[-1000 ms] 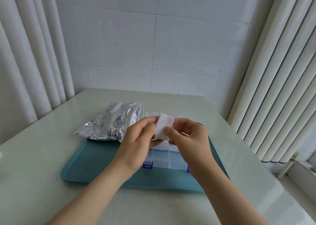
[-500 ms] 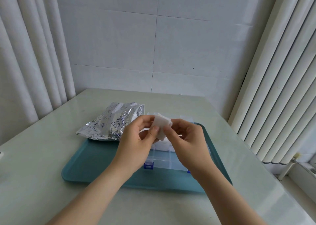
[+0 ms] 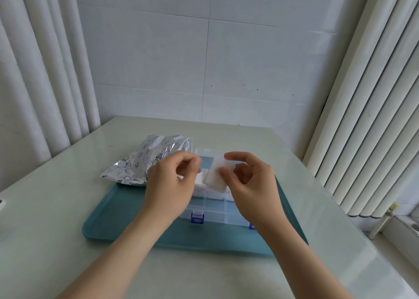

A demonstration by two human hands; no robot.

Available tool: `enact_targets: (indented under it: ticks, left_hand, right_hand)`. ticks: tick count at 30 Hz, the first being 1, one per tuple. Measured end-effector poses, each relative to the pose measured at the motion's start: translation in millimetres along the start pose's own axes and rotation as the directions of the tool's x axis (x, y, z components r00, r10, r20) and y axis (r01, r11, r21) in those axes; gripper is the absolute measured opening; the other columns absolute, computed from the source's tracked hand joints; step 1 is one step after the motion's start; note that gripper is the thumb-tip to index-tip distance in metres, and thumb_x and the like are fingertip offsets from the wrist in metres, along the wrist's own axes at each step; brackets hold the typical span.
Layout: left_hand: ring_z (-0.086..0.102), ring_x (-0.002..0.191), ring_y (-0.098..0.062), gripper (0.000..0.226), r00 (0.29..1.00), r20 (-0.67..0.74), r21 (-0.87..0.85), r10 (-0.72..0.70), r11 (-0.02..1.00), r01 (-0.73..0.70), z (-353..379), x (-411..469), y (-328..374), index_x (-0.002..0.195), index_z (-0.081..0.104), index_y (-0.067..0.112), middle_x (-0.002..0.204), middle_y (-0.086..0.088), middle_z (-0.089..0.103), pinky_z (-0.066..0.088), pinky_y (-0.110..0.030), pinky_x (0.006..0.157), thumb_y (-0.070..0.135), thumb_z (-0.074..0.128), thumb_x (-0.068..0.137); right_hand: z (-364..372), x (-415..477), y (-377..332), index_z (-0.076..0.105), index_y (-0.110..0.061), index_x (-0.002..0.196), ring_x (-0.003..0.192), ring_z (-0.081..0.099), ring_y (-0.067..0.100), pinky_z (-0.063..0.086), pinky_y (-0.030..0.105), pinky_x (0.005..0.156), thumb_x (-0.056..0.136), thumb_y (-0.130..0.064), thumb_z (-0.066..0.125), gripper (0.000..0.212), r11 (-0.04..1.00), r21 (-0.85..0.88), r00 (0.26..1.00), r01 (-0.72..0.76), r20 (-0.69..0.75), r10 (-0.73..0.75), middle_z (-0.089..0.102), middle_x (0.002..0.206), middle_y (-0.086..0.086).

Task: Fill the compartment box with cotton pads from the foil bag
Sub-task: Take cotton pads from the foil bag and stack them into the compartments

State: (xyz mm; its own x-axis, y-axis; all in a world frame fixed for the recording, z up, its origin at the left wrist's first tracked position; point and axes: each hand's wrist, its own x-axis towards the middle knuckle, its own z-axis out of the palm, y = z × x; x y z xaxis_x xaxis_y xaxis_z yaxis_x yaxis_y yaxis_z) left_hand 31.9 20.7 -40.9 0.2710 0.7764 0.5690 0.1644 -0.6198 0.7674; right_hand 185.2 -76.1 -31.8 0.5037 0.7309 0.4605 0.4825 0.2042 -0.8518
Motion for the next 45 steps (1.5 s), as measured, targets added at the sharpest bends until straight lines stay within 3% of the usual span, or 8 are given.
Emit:
enact_targets:
  ticks: [3, 6, 11, 15, 22, 31, 39, 45]
  left_hand:
    - [0.063, 0.064, -0.010, 0.021, 0.995, -0.102, 0.248, -0.021, 0.968, 0.046, -5.8, 3.5, -6.3, 0.084, 0.071, 0.026, 0.067, 0.013, 0.067, 0.048, -0.027, 0.062, 0.014, 0.061, 0.098]
    - [0.063, 0.069, -0.017, 0.025, 0.994, -0.006, 0.369, -0.113, 0.923, 0.107, -7.5, 1.6, -4.5, 0.084, 0.074, 0.026, 0.073, 0.013, 0.067, 0.055, -0.034, 0.068, 0.009, 0.057, 0.090]
    - [0.066, 0.076, -0.016, 0.031, 0.981, 0.075, 0.351, -0.177, 0.926, 0.140, -6.2, -0.8, -3.9, 0.088, 0.080, 0.025, 0.078, 0.017, 0.068, 0.057, -0.033, 0.081, 0.002, 0.059, 0.085]
    - [0.066, 0.074, -0.011, 0.031, 0.983, 0.096, 0.342, -0.155, 0.933, 0.114, -6.0, -0.7, -7.1, 0.091, 0.081, 0.024, 0.080, 0.014, 0.071, 0.058, -0.030, 0.079, 0.001, 0.061, 0.086]
    - [0.067, 0.082, -0.012, 0.032, 0.979, 0.141, 0.328, -0.145, 0.940, 0.092, -3.3, -2.2, -9.0, 0.100, 0.083, 0.027, 0.092, 0.007, 0.076, 0.056, -0.024, 0.083, 0.005, 0.061, 0.090]
    - [0.062, 0.087, -0.015, 0.034, 0.974, 0.192, 0.381, -0.124, 0.923, 0.043, 0.9, -1.4, -15.0, 0.102, 0.084, 0.024, 0.099, 0.001, 0.076, 0.052, -0.027, 0.087, 0.006, 0.057, 0.090]
    - [0.061, 0.087, -0.014, 0.033, 0.974, 0.204, 0.394, -0.095, 0.919, 0.007, 1.2, -2.0, -17.5, 0.101, 0.083, 0.021, 0.098, 0.001, 0.073, 0.048, -0.022, 0.084, 0.005, 0.056, 0.091]
    - [0.062, 0.099, -0.018, 0.032, 0.969, 0.240, 0.429, -0.053, 0.902, -0.057, 0.9, -2.4, -19.6, 0.105, 0.081, 0.020, 0.104, -0.001, 0.069, 0.043, -0.023, 0.088, 0.005, 0.055, 0.093]
  right_hand:
    - [3.4, -1.3, 6.3, 0.066, -0.030, 0.113, 0.055, 0.054, 0.010, 0.044, 0.021, 0.054, 0.098, -0.015, 0.069, 0.021, 0.991, -0.119, 0.994, -0.058, 0.080, 0.067, 0.069, 0.070, 0.006]
    - [11.8, -4.5, 8.1, 0.059, -0.032, 0.113, 0.062, 0.058, 0.011, 0.043, 0.017, 0.055, 0.100, -0.014, 0.064, 0.023, 0.971, -0.234, 0.988, -0.056, 0.128, 0.088, 0.070, 0.073, 0.003]
    - [24.2, -6.3, 12.4, 0.049, -0.032, 0.117, 0.090, 0.059, 0.023, 0.048, 0.036, 0.067, 0.101, -0.013, 0.055, 0.025, 0.928, -0.363, 0.977, -0.083, 0.155, 0.148, 0.064, 0.076, 0.002]
    - [28.8, -1.8, 7.1, 0.049, -0.029, 0.113, 0.078, 0.056, 0.022, 0.039, 0.031, 0.058, 0.096, -0.016, 0.054, 0.021, 0.907, -0.396, 0.956, -0.144, 0.180, 0.231, 0.059, 0.069, 0.001]
    - [27.3, 6.8, -0.8, 0.055, -0.028, 0.101, 0.077, 0.071, 0.017, 0.050, 0.023, 0.051, 0.088, -0.023, 0.071, 0.021, 0.847, -0.477, 0.911, -0.234, 0.196, 0.362, 0.069, 0.103, 0.006]
    - [41.1, 8.6, -2.1, 0.061, -0.022, 0.077, 0.083, 0.069, 0.023, 0.053, 0.025, 0.058, 0.085, -0.019, 0.076, 0.018, 0.824, -0.541, 0.930, -0.168, 0.190, 0.314, 0.071, 0.087, 0.005]
    - [38.5, 8.8, 1.6, 0.070, -0.023, 0.071, 0.074, 0.067, 0.018, 0.052, 0.027, 0.062, 0.072, -0.039, 0.082, 0.020, 0.721, -0.684, 0.936, -0.112, 0.171, 0.307, 0.069, 0.071, -0.003]
    - [34.5, 4.3, -0.3, 0.063, -0.003, 0.064, 0.064, 0.048, 0.025, 0.043, 0.034, 0.059, 0.096, -0.037, 0.061, 0.046, 0.698, -0.716, 0.929, 0.027, 0.275, 0.246, 0.051, 0.056, 0.006]
